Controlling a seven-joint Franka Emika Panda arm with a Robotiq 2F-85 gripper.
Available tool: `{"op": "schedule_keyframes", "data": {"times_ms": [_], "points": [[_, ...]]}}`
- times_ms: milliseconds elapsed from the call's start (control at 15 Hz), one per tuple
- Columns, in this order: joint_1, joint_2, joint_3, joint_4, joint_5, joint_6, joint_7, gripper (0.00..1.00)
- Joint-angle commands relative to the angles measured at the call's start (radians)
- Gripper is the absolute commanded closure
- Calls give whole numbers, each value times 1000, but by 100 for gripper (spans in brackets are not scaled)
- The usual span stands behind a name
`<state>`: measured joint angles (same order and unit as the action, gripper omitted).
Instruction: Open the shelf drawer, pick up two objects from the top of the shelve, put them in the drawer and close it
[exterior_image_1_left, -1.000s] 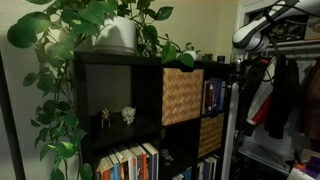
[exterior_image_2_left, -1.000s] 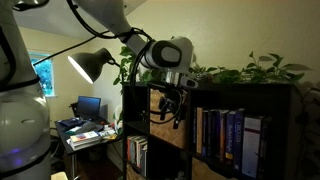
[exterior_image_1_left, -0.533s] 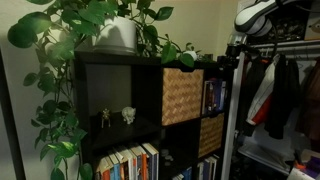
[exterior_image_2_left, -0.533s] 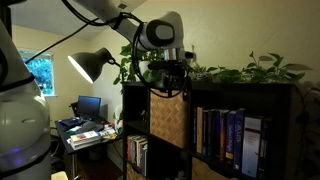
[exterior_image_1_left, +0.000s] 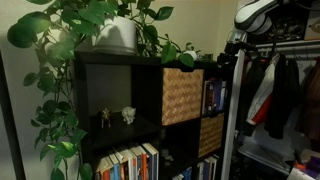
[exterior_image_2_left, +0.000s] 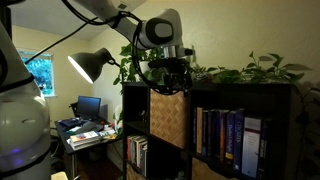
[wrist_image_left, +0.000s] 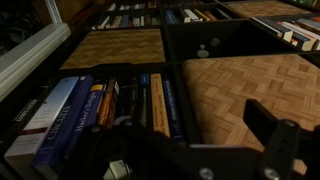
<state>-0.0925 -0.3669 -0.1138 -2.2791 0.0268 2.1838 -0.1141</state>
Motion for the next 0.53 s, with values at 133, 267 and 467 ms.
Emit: {"op": "schedule_keyframes", "data": {"times_ms": [133, 267, 467], "points": [[48, -9, 20, -5, -11, -9, -93, 0], [73, -19, 37, -15, -18, -6, -130, 0], [105, -25, 67, -31, -40, 33, -176, 0]]}}
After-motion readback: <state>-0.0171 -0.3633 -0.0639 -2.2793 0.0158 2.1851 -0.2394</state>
